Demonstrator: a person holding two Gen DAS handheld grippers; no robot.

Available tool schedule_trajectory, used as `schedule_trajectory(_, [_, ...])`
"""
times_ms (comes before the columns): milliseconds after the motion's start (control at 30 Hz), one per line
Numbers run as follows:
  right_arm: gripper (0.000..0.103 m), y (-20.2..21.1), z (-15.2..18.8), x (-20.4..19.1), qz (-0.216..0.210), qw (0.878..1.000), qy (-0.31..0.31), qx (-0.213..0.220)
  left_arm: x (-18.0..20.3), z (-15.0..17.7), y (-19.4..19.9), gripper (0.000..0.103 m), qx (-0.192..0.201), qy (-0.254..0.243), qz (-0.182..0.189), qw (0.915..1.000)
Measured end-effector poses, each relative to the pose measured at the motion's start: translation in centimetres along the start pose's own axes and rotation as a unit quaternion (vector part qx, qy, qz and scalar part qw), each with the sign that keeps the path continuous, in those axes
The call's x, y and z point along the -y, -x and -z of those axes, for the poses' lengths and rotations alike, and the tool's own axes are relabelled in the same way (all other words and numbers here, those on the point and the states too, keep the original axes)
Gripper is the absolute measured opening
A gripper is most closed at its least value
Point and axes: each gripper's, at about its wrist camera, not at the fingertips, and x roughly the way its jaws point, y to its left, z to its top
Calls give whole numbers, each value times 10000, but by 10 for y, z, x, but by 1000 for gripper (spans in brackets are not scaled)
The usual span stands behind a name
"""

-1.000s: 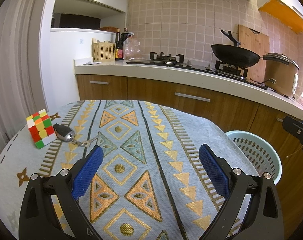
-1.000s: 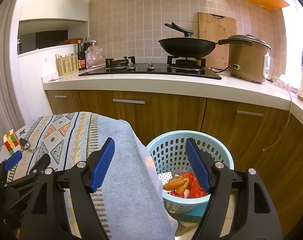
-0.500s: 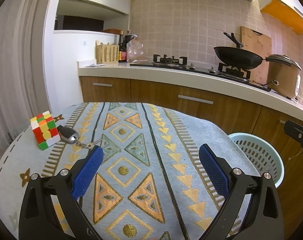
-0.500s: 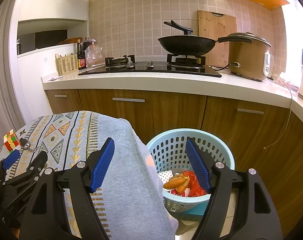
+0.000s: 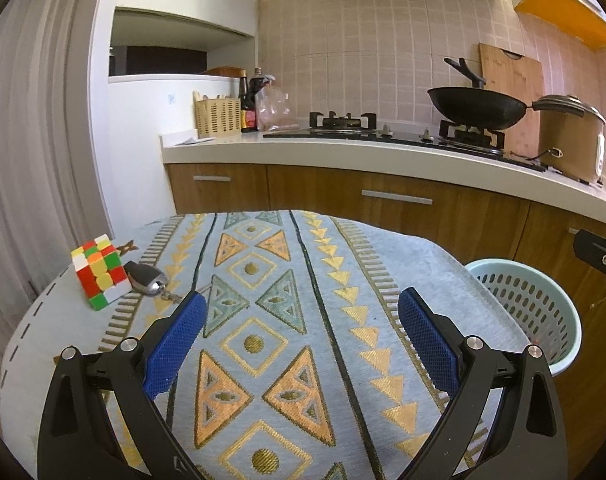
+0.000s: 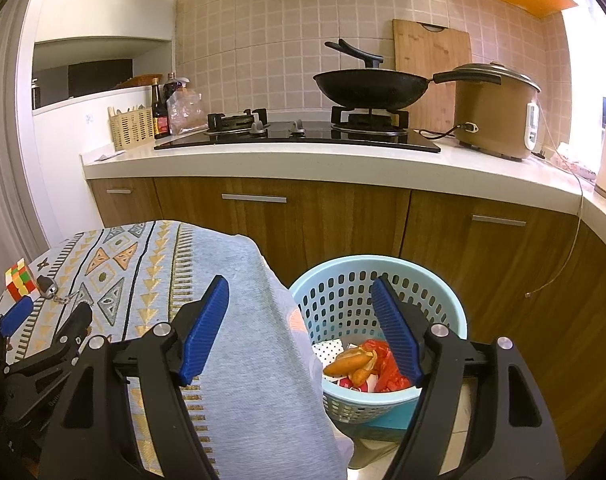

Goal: Collect trash

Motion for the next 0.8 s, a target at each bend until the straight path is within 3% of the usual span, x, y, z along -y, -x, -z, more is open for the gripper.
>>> schedule_trajectory(300, [70,4,-1,0,0,10000,-23,14,6,-2,0,94,-25,-121,-16,9999])
schedule_trajectory(567, [70,19,-4,3,56,9999,-20,110,0,-5,14,96,-226,19,268,9994])
schedule_trajectory(800, [70,31,-8,-3,28,9998,32,186,-13,-12,30,96,-320,89,144,9993])
